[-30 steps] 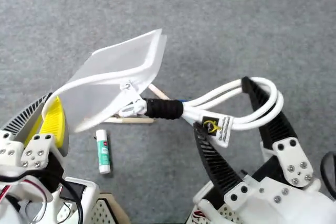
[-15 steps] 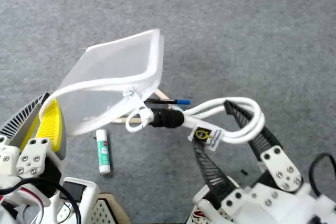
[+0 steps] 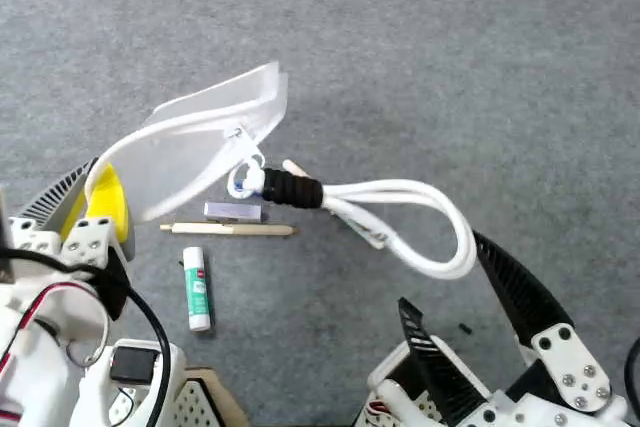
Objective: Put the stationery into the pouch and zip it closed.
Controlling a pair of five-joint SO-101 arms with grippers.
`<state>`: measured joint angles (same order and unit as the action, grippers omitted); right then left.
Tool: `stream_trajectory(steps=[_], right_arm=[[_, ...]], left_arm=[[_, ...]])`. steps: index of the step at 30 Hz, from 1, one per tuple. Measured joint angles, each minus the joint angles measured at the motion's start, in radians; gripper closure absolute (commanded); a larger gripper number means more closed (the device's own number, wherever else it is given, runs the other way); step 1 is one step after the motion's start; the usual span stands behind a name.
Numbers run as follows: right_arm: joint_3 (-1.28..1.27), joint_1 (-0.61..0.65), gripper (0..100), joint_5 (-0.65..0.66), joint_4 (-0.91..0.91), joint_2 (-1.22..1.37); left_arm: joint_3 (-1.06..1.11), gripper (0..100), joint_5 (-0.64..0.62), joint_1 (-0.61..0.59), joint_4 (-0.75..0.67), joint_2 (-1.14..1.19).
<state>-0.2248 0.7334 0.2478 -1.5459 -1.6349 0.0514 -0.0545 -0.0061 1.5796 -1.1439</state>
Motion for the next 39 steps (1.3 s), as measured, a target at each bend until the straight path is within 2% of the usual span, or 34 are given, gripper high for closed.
stream_trajectory(steps=[4,10,15,22,30,39], right_arm=[[-0.026,-0.006,74.3,0.0,-0.041,-0.005],[-0.138,-0.089,74.3,0.0,-0.044,-0.006],[-0.178,-0.097,74.3,0.0,-0.035,-0.006],[-0.212,-0.097,74.3,0.0,-0.034,-0.006],[-0.433,-0.1,74.4,-0.003,0.184,-0.005],[-0.641,-0.1,74.4,-0.017,0.371,0.032]], left_arm=[[0.0,97,0.0,0.0,0.0,0.0],[0.0,97,0.0,-0.002,0.035,0.0],[0.0,97,0.0,-0.002,0.13,-0.003],[0.014,97,0.0,-0.054,0.138,-0.097],[0.192,97,-0.005,-0.123,0.138,-0.115],[0.344,97,-0.12,-0.129,0.115,-0.115]])
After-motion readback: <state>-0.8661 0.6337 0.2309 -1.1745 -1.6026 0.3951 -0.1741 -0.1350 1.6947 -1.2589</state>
